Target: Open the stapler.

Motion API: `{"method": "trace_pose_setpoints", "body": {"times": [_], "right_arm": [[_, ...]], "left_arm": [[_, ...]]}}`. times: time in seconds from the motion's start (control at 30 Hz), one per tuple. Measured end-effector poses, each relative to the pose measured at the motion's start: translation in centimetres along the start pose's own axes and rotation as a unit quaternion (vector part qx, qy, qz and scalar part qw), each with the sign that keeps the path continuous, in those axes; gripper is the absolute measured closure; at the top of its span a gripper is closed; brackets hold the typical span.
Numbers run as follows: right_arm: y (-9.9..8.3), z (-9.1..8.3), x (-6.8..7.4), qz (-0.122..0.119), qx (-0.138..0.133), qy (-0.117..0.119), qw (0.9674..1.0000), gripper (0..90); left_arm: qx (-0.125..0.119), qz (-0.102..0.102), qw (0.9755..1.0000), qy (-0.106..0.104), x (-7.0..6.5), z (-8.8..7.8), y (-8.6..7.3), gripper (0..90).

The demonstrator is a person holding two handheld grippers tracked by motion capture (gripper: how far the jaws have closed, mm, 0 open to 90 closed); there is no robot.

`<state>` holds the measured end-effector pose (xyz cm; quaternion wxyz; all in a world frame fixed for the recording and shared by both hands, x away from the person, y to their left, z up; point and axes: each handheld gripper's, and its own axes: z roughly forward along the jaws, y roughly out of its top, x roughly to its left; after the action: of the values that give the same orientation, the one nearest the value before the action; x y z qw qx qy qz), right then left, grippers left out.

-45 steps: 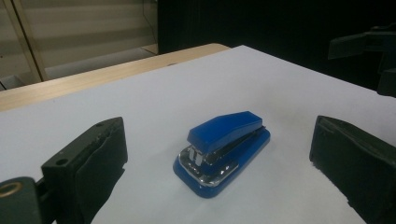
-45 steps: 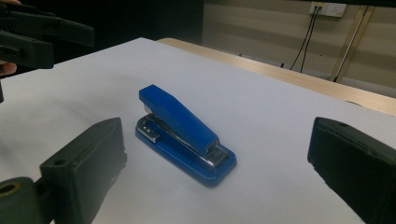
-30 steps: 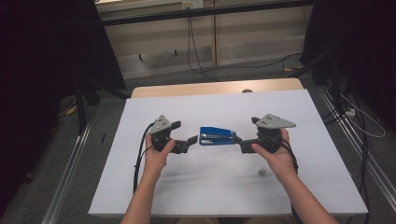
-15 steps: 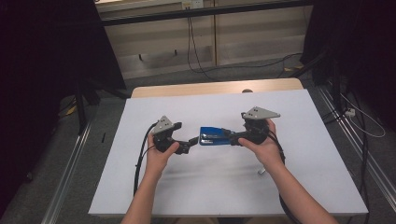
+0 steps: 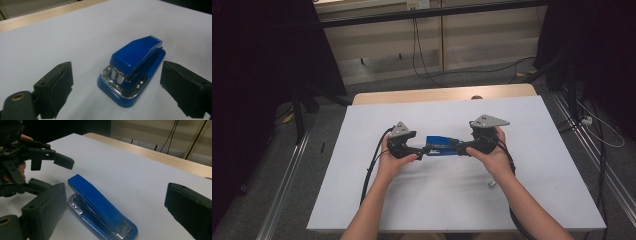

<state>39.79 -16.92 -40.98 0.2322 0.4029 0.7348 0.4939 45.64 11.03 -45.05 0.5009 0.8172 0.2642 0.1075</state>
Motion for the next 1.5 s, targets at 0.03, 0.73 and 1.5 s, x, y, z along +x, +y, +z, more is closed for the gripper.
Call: {"method": "trace_pose_setpoints", "body": {"times": [0.03,0.73,1.5], "right_arm": [[0.0,0.0,0.0,0.001,0.0,-0.002,1.0,3.5],[-1.2,0.9,0.6,0.0,0.014,-0.004,0.9999,4.1],[-2.7,1.7,2.4,-0.01,0.032,0.016,0.9993,24.3]], "left_arm": [[-0.001,0.001,1.0,-0.002,0.0,0.2,0.0,13.9],[0.04,0.022,0.9968,-0.065,0.6,1.8,-0.2,61.1],[-0.022,0.014,0.997,-0.072,-0.2,0.2,2.1,64.3]]}}
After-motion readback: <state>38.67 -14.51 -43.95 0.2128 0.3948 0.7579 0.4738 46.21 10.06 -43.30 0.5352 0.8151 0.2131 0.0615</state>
